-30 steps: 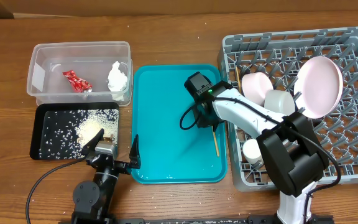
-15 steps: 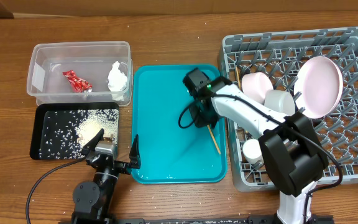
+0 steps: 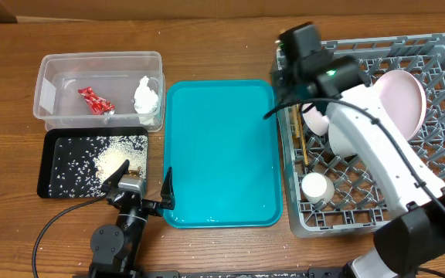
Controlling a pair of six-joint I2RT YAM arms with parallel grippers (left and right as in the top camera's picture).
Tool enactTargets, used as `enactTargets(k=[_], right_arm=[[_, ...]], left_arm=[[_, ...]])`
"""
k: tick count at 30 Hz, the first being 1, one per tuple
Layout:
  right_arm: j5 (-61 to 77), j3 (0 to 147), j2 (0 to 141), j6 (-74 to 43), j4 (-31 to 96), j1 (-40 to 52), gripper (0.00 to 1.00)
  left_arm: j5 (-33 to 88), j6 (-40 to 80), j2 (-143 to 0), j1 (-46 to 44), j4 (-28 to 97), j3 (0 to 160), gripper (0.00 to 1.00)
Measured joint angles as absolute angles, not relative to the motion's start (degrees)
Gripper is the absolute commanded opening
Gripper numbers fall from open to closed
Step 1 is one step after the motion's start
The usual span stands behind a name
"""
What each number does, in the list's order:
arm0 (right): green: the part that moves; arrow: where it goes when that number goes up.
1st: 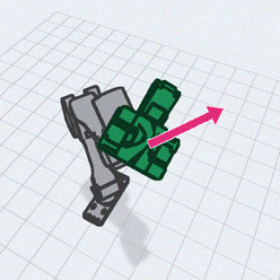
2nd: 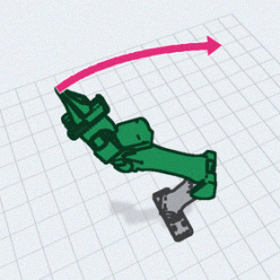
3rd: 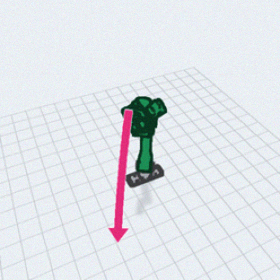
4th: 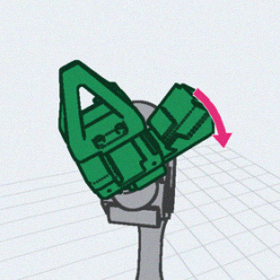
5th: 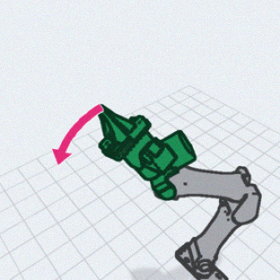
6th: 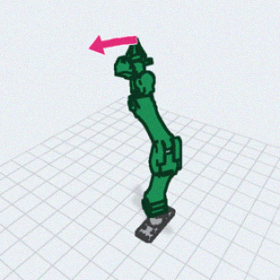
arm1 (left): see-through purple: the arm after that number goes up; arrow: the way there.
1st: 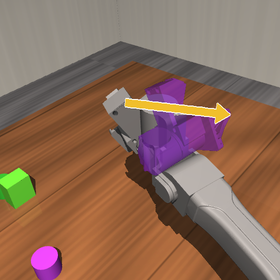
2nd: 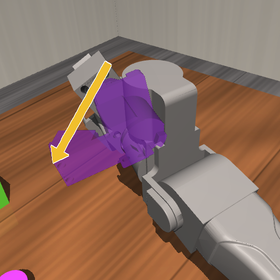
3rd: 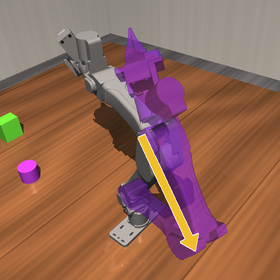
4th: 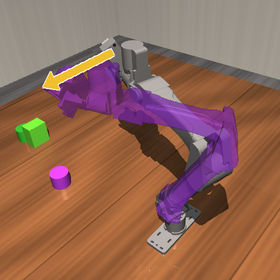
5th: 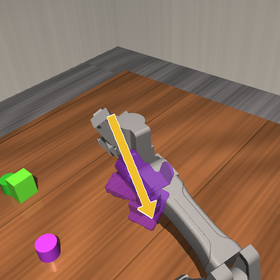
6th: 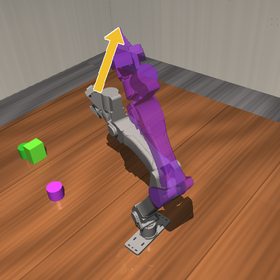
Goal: Sort waste into correct bins and load items into the dishwasher
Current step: 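Insert the chopsticks upright into the dish rack and release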
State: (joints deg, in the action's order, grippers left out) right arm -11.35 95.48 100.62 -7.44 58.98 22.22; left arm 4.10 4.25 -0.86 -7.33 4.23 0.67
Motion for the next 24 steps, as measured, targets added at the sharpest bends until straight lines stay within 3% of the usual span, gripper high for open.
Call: enactTargets(k=[4,8,16,18,19,20,24], right_arm=[[-12.1,92.2,102.6,-5.9,57.7,21.0,0.04],[-12.3,89.6,104.1,-4.8,58.1,21.1,0.31],[-10.8,89.5,102.4,-8.4,60.8,21.1,0.48],[-8.2,89.6,98.9,-9.5,61.2,21.1,0.57],[-7.0,89.6,96.6,-9.6,61.2,21.2,0.68],[-5.8,89.8,93.8,-9.8,61.2,21.4,1.00],[-0.3,90.8,78.5,-10.5,61.1,22.9,1.00]], left_arm=[[4.1,4.3,-0.9,-7.3,4.2,0.7,1.00],[4.1,4.3,-0.9,-7.3,4.2,0.7,1.00],[4.1,4.3,-0.9,-7.3,4.2,0.7,1.00],[4.1,4.3,-0.9,-7.3,4.2,0.7,1.00],[4.1,4.3,-0.9,-7.3,4.2,0.7,1.00],[4.1,4.3,-0.9,-7.3,4.2,0.7,1.00],[4.1,4.3,-0.9,-7.3,4.2,0.7,1.00]])
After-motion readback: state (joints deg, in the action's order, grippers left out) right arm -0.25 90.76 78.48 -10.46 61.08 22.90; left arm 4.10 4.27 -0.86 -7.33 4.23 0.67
